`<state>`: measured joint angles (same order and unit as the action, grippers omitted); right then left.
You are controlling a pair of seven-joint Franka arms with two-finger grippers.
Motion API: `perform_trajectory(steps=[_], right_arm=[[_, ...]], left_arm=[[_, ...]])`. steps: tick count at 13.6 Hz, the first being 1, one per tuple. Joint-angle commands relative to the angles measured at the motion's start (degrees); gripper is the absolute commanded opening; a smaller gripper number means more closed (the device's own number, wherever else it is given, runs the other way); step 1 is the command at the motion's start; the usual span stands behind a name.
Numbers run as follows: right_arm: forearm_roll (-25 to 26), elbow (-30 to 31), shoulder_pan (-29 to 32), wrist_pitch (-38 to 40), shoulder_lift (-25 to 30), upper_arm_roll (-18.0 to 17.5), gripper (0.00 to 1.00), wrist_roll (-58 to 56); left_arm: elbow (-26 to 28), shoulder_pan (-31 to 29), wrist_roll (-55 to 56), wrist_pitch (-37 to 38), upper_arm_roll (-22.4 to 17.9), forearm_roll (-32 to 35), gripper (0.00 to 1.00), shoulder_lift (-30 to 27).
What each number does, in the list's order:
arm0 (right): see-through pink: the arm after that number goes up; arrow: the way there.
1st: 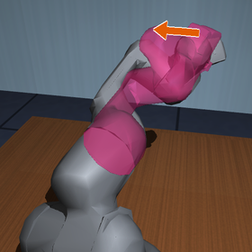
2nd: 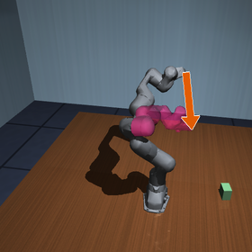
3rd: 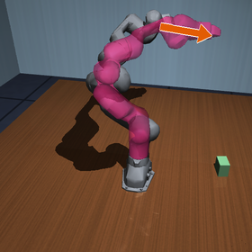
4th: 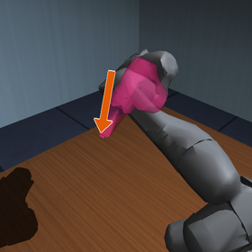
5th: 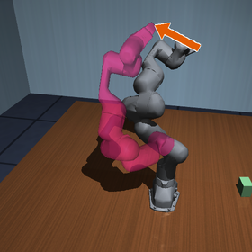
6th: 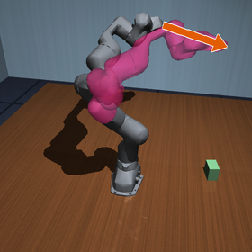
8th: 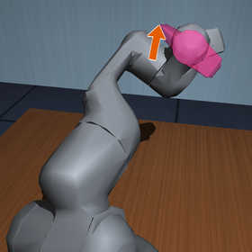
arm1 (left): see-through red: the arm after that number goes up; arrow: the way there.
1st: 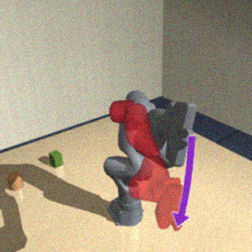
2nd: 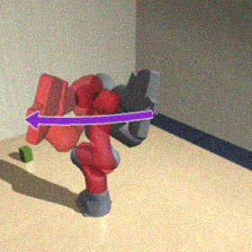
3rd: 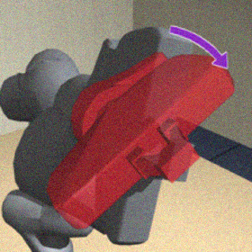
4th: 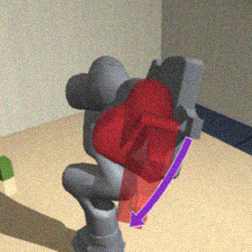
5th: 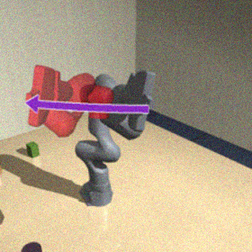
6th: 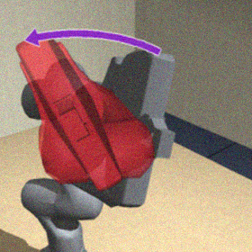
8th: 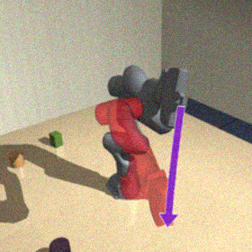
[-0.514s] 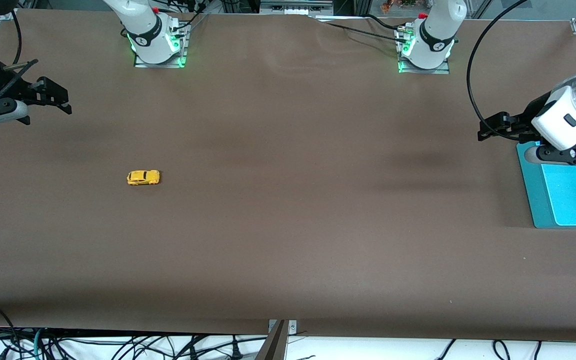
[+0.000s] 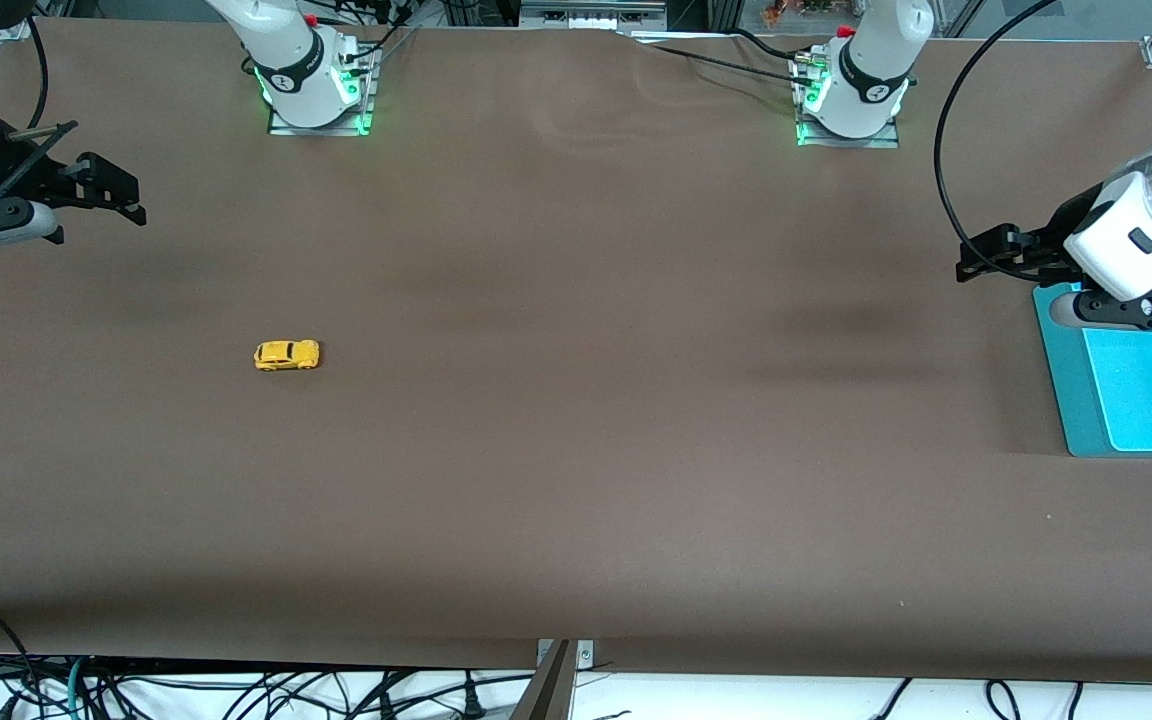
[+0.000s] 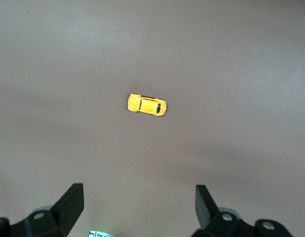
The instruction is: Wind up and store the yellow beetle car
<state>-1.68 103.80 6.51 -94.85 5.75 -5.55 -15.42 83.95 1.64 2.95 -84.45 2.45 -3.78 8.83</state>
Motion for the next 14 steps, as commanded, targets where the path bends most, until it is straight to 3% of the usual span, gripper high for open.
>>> perform_trajectory(steps=[1,14], right_arm=[[-2.6,-1.4,0.2,1.7,-0.4,-0.1,1.00,0.9],[-2.8,-1.0,0.2,2.0,-0.3,-0.2,1.00,0.2]], left_arm=[[-0.5,-0.1,0.1,0.3,0.2,1.1,1.00,-0.4],[-0.5,-0.1,-0.3,0.4,0.2,1.1,1.00,-0.4]])
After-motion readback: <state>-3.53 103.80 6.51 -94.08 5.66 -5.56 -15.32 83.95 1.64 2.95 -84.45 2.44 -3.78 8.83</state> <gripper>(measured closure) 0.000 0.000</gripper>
